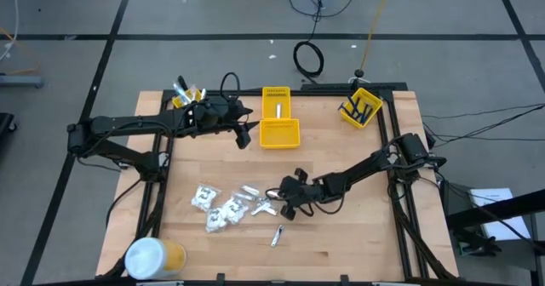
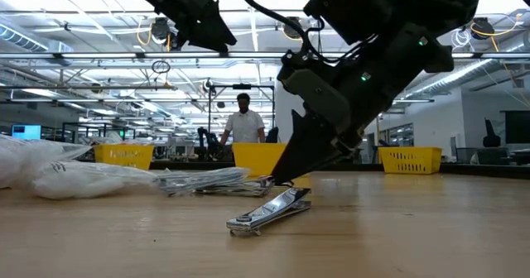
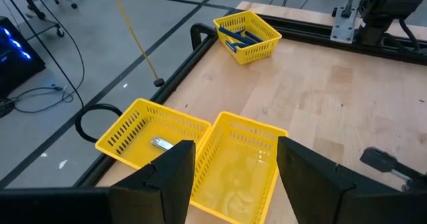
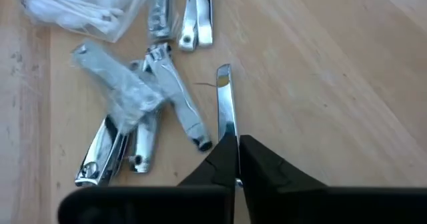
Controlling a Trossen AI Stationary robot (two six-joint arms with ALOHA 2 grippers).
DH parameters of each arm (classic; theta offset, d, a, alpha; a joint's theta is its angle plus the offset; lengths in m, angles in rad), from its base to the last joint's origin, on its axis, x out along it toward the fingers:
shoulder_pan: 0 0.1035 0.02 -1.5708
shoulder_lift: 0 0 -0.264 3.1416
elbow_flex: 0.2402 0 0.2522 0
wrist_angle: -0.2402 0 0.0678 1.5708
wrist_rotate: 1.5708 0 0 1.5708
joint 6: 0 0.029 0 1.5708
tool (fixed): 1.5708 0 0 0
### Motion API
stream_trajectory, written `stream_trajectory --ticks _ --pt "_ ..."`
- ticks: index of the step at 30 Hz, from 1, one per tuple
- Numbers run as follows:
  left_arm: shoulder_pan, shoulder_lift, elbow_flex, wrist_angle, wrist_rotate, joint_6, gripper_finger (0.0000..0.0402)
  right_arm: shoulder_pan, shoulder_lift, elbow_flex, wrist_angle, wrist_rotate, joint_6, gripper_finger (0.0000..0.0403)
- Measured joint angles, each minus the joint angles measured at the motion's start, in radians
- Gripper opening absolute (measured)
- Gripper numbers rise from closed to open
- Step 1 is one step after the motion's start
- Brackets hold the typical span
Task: Pick & Place Travel size toiletries
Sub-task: Put the nail cutter into the top middle yellow bin
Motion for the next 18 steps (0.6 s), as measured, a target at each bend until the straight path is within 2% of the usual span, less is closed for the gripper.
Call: stream_trajectory --ticks 6,18 --pt "0.0 0.0 0.0 -0.014 0.0 0.0 0.0209 0.0 0.008 -0.001 0.015 0.01 -0.018 0.0001" --pt "0.0 0.0 0.0 -0.015 0.0 0.0 0.0209 0.013 -0.144 -0.003 0.01 0.07 -0.158 0.0001"
